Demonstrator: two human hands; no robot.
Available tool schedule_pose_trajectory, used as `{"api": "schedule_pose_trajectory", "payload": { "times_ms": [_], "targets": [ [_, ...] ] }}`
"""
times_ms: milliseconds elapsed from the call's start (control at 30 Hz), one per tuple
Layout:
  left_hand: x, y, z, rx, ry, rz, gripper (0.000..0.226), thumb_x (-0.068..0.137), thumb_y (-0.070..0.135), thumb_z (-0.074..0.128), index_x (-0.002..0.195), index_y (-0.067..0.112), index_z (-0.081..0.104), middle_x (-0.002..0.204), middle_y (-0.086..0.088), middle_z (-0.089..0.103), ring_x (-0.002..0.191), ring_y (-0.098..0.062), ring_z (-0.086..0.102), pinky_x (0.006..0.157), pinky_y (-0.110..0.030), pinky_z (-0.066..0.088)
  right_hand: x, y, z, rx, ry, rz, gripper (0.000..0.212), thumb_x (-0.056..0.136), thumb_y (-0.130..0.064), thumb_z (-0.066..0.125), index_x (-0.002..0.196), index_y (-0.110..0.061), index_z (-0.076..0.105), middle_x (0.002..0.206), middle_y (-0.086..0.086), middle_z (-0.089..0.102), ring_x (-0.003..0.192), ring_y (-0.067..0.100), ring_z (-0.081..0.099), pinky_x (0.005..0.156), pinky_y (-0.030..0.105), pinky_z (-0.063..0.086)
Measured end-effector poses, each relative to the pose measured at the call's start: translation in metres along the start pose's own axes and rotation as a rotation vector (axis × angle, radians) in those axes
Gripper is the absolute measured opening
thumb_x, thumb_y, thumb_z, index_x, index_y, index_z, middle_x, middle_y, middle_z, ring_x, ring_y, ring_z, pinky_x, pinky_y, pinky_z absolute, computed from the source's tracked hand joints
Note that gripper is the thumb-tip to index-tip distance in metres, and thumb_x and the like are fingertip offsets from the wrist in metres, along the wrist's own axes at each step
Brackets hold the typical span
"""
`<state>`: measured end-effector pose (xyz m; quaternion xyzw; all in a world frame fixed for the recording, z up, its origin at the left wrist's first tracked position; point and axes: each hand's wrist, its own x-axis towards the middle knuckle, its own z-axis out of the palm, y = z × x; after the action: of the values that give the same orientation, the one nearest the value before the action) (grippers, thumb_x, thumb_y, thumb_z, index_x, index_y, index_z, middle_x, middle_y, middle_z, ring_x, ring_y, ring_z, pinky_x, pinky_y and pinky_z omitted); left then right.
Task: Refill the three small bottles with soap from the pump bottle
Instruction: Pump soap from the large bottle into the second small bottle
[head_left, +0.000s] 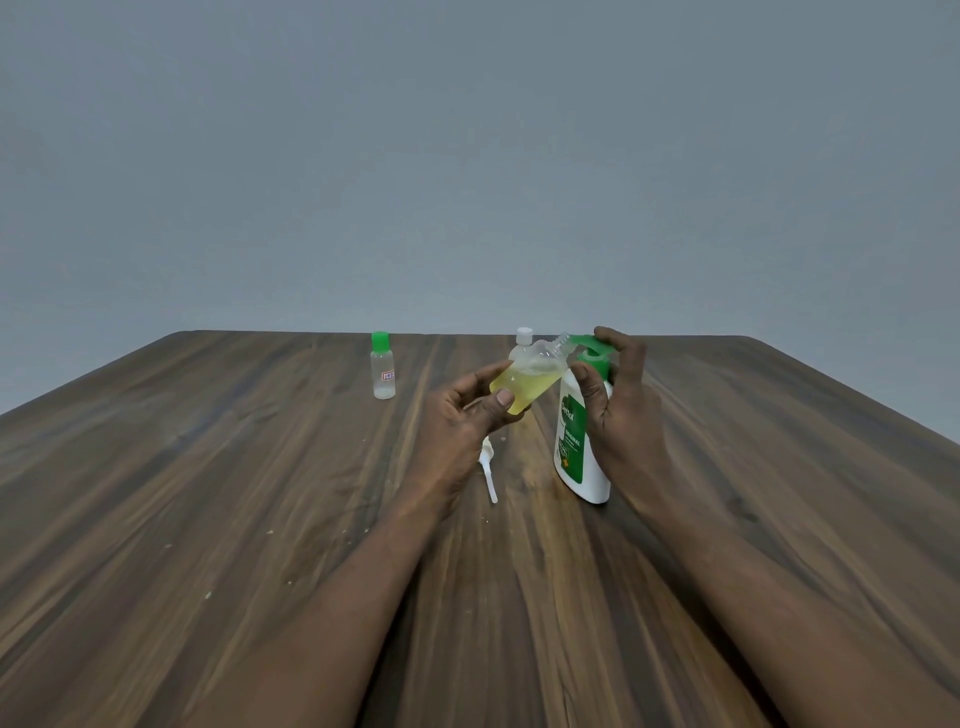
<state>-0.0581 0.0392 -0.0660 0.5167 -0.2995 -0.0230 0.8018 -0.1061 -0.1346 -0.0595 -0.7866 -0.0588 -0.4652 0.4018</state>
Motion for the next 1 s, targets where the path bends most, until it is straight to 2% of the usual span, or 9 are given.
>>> {"api": "schedule_pose_trajectory", "payload": {
  "times_ms": [67,133,267,433,500,633,767,900,1000],
  "targets": [
    [0.000,0.000,-0.001,-0.006,-0.001,-0.004,0.033,0.085,0.020,0.071,0.118,0.022,0.072,0.117,-0.006,0.076,0.111,-0.033,0.071,0.087,-0.032,0.059,0.000,0.000,0.000,-0.005,-0.001,-0.004,0.048,0.096,-0.043,0.049,0.135,-0.017,0.039,0.105,-0.005,0.065,0.084,-0.016,0.061,0.068,0.002,0.041],
    [0.001,-0.001,0.000,-0.005,0.001,0.000,0.036,0.085,0.020,0.071,0.120,0.019,0.071,0.118,-0.009,0.075,0.111,-0.033,0.071,0.088,-0.034,0.060,0.000,-0.002,-0.001,-0.003,-0.004,-0.003,0.047,0.096,-0.043,0.049,0.136,-0.022,0.038,0.109,-0.005,0.065,0.088,-0.015,0.061,0.071,0.002,0.042],
    [0.001,-0.002,0.002,-0.007,0.009,0.009,0.037,0.084,0.019,0.071,0.121,0.016,0.070,0.118,-0.010,0.075,0.108,-0.034,0.072,0.091,-0.038,0.060,0.000,-0.005,-0.002,0.004,-0.018,-0.010,0.045,0.097,-0.041,0.050,0.138,-0.041,0.030,0.108,-0.026,0.059,0.090,-0.015,0.062,0.068,0.001,0.041],
    [0.002,-0.003,0.002,-0.016,0.008,0.007,0.038,0.084,0.019,0.071,0.121,0.015,0.069,0.119,-0.011,0.074,0.108,-0.034,0.072,0.091,-0.038,0.060,-0.001,-0.004,-0.003,0.007,-0.013,-0.013,0.046,0.099,-0.039,0.050,0.140,-0.037,0.031,0.109,-0.028,0.058,0.090,-0.014,0.062,0.069,0.002,0.042],
    [0.001,-0.005,0.002,-0.024,0.008,0.005,0.039,0.084,0.018,0.071,0.122,0.013,0.069,0.119,-0.011,0.074,0.108,-0.032,0.072,0.090,-0.036,0.060,-0.001,-0.003,-0.002,0.014,-0.014,-0.004,0.043,0.099,-0.037,0.051,0.138,-0.035,0.033,0.110,-0.023,0.060,0.091,-0.015,0.062,0.070,0.001,0.042],
    [0.001,-0.010,0.002,-0.022,0.005,-0.006,0.036,0.090,0.009,0.068,0.126,0.007,0.066,0.121,-0.015,0.073,0.110,-0.035,0.071,0.094,-0.043,0.059,0.000,-0.001,0.000,-0.004,0.018,-0.008,0.039,0.100,-0.041,0.049,0.134,-0.027,0.037,0.102,-0.015,0.063,0.086,-0.018,0.061,0.067,0.000,0.041],
    [0.000,-0.010,0.004,-0.048,0.010,-0.027,0.034,0.084,0.016,0.071,0.117,0.015,0.070,0.116,-0.010,0.075,0.109,-0.031,0.072,0.091,-0.038,0.060,0.000,-0.001,-0.001,0.014,0.006,0.008,0.040,0.097,-0.050,0.047,0.131,-0.035,0.035,0.106,-0.010,0.066,0.089,-0.013,0.063,0.069,0.003,0.042],
    [0.001,-0.011,0.005,-0.071,0.012,-0.031,0.032,0.089,0.009,0.070,0.121,0.010,0.067,0.123,-0.018,0.070,0.115,-0.037,0.069,0.092,-0.041,0.060,-0.001,-0.002,-0.002,0.019,0.000,-0.002,0.045,0.096,-0.049,0.048,0.138,-0.039,0.032,0.108,-0.026,0.061,0.090,-0.012,0.063,0.068,0.002,0.042],
    [0.001,-0.010,0.007,-0.085,0.024,-0.044,0.041,0.085,0.013,0.071,0.124,0.005,0.065,0.124,-0.019,0.070,0.114,-0.036,0.069,0.093,-0.042,0.060,0.000,-0.002,-0.002,0.007,-0.005,-0.010,0.046,0.098,-0.044,0.049,0.140,-0.040,0.030,0.104,-0.031,0.060,0.085,-0.013,0.063,0.064,0.002,0.042]
  ]
}}
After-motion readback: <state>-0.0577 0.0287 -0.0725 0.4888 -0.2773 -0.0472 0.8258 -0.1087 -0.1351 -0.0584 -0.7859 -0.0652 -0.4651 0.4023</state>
